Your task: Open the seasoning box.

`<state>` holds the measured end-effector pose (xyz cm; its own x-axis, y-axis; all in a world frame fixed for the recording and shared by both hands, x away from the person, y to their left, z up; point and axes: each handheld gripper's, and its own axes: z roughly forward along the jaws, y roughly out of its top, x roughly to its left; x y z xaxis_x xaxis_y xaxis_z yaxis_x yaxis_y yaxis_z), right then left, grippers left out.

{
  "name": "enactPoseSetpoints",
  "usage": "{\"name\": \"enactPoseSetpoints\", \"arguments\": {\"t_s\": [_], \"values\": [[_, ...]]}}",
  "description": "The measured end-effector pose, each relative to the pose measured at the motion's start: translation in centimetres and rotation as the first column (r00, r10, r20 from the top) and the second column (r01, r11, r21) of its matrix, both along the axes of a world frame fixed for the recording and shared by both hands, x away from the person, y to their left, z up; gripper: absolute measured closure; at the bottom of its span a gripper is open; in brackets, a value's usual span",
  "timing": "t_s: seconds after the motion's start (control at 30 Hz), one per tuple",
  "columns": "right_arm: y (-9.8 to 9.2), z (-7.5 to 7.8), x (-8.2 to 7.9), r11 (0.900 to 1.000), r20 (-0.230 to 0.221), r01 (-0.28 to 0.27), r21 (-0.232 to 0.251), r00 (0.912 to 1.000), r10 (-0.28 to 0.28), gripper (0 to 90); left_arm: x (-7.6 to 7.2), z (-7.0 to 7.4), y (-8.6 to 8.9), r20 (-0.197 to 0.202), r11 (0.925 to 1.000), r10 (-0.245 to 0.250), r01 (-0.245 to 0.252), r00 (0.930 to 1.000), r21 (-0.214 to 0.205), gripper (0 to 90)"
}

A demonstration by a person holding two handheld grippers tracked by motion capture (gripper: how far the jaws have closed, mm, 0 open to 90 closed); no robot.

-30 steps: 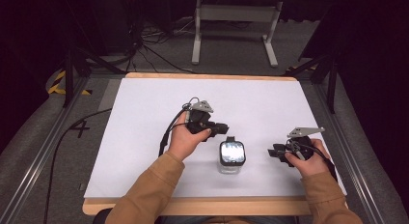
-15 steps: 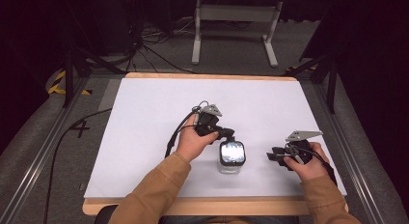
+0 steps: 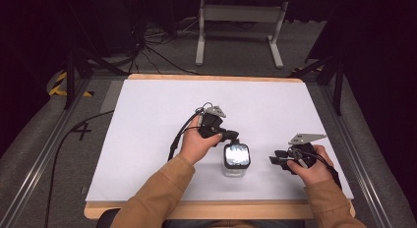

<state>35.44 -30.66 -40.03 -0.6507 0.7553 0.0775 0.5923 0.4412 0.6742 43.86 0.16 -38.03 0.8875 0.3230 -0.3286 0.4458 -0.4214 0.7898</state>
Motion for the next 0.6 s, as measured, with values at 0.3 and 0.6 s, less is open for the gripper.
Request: {"name": "enactPoseSetpoints", "arguments": {"t_s": [0.3, 0.6], "values": [[1.0, 0.8, -0.5, 0.9970, -0.028, -0.068, 0.036, 0.9972, 0.070, 73.7, 0.1, 0.0, 0.1, -0.011, 1.0000, -0.004, 0.004, 0.9999, 0.003, 89.9], [2.3, 1.7, -1.4, 0.9896, -0.051, -0.143, 0.015, 0.9883, 0.144, 88.5, 0.2, -0.2, 0.1, -0.014, 0.9999, 0.002, -0.002, 0.9999, -0.013, 89.9]]}}
